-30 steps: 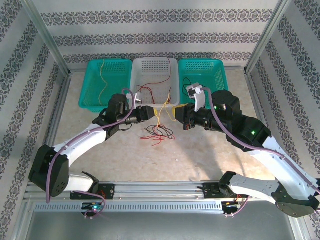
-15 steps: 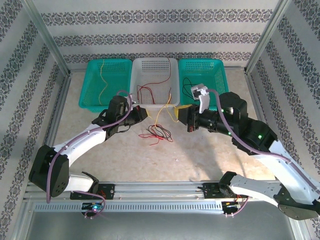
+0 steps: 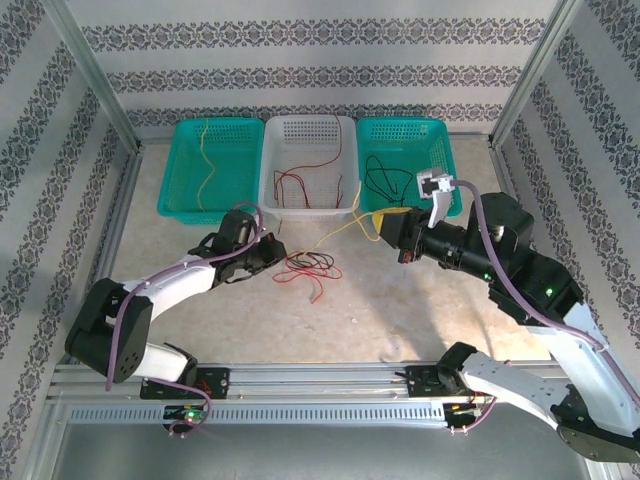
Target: Untangle the cables
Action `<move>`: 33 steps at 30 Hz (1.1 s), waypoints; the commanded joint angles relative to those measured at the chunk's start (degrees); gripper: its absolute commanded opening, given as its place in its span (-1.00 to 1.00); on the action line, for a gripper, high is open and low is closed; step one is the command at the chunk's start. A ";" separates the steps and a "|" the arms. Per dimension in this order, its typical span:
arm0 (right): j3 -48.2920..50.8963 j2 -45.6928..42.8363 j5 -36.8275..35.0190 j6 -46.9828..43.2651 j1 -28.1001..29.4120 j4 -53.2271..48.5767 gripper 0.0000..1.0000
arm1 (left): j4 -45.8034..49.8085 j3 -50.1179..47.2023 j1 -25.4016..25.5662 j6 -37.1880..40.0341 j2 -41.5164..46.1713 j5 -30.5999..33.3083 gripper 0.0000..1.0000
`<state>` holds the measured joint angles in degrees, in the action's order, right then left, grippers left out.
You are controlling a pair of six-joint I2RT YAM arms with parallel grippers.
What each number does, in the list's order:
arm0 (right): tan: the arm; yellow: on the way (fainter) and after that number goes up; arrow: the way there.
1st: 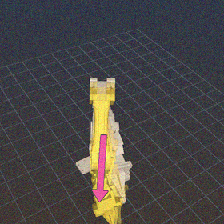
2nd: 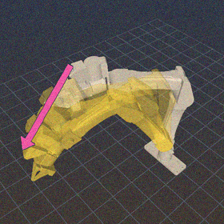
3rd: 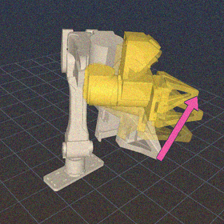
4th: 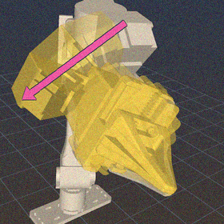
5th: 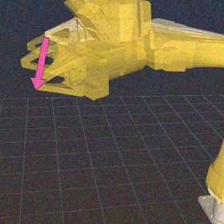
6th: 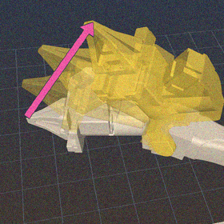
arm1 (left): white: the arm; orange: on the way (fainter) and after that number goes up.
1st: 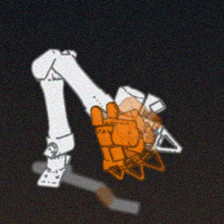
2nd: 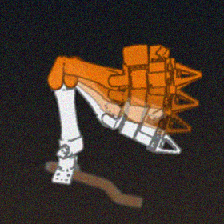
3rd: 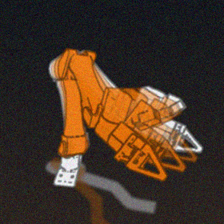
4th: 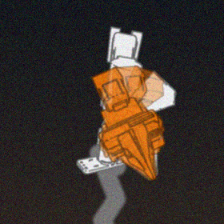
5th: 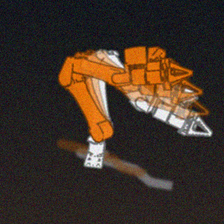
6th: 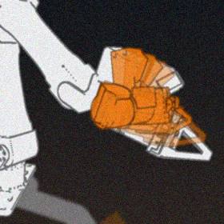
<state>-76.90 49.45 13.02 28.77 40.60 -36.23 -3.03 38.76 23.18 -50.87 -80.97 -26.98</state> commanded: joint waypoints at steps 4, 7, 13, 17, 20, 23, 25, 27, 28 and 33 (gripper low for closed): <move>-1.71 1.05 2.76 0.74 -0.41 7.84 -1.00 | 5.09 2.58 -1.10 0.86 -0.99 -1.27 -0.24; -2.28 2.08 3.22 -0.33 -0.34 6.25 -1.00 | 10.74 4.39 -1.21 3.76 1.85 -0.42 0.07; -2.46 3.31 3.52 -1.85 0.01 3.78 -1.00 | 16.77 8.29 -1.23 9.85 12.04 0.52 0.32; -2.63 3.85 2.51 -2.67 0.34 2.68 -1.00 | 17.17 12.19 -1.25 12.33 13.26 -7.05 0.42; -2.81 3.82 1.84 -3.02 0.71 2.39 -1.00 | 15.97 13.90 -1.26 11.52 12.91 -10.93 0.41; -2.65 3.47 1.24 -3.01 0.94 2.29 -1.00 | 5.26 12.82 -1.07 6.60 15.20 -15.47 0.38; -2.55 3.18 0.55 -2.89 0.94 2.21 -1.00 | -6.07 11.01 -0.15 2.73 16.95 -17.85 0.38; -2.42 2.88 -0.01 -2.76 0.89 2.38 -1.00 | -11.28 10.99 2.10 2.76 17.55 -18.20 0.36; -2.37 2.73 -0.06 -2.68 0.91 2.60 -1.00 | -11.87 11.20 3.17 3.60 17.34 -18.29 0.34; -2.20 2.45 -0.27 -2.19 1.00 3.88 -1.00 | -15.16 12.29 8.87 5.58 13.28 -20.55 0.35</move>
<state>-77.89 52.64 13.98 26.79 40.77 -34.04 -11.22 50.04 29.69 -45.67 -65.56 -44.29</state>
